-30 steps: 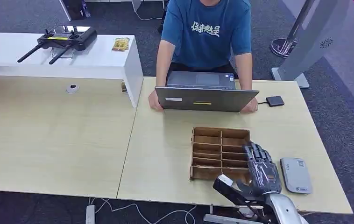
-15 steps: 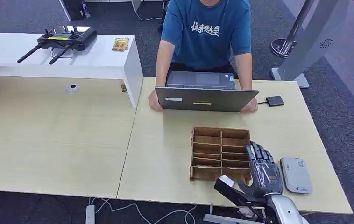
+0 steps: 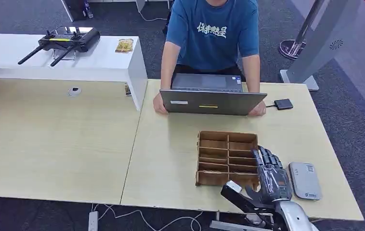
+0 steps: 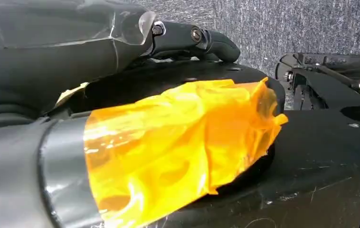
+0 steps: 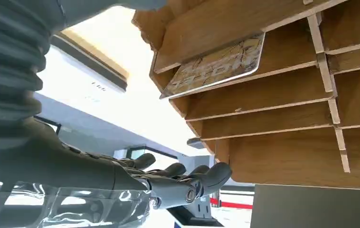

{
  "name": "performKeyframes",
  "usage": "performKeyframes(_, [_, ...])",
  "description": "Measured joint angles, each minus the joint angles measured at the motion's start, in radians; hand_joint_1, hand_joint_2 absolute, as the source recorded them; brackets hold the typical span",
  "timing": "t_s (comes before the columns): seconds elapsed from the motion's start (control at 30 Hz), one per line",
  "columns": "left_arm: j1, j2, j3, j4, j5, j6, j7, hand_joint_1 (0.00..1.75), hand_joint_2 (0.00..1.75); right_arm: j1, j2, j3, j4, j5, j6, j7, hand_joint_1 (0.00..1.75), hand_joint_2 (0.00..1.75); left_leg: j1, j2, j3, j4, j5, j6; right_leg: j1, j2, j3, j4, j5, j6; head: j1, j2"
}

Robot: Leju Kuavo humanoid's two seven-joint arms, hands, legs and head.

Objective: Pass the card to the sensor for recognition and then transmit it.

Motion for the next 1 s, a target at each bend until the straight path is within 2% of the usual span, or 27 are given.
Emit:
performKeyframes(0.53, [0.000, 0.000, 0.001, 0.000, -0.011, -0.002, 0.000, 0.00, 0.00, -0.003, 0.000, -0.016, -0.001, -0.001, 0.005, 0.002, 1.75, 1.75, 0.000, 0.000, 0.000, 0.000, 0.000, 0.000, 0.000, 0.000, 0.000, 0.000, 0.000, 0.000, 0.000, 0.000])
performKeyframes(0.67, [0.000, 0.000, 0.001, 0.000, -0.011, -0.002, 0.000, 0.00, 0.00, -0.003, 0.000, -0.016, -0.001, -0.001, 0.004, 0.002, 1.62, 1.75, 0.000, 0.000, 0.000, 0.000, 0.000, 0.000, 0.000, 0.000, 0.000, 0.000, 0.000, 0.000, 0.000, 0.000])
performKeyframes(1.0, [0.000, 0.000, 0.001, 0.000, -0.012, -0.002, 0.000, 0.00, 0.00, -0.003, 0.000, -0.016, -0.001, -0.001, 0.005, 0.002, 1.62, 1.75, 0.000, 0.000, 0.000, 0.000, 0.000, 0.000, 0.000, 0.000, 0.000, 0.000, 0.000, 0.000, 0.000, 0.000])
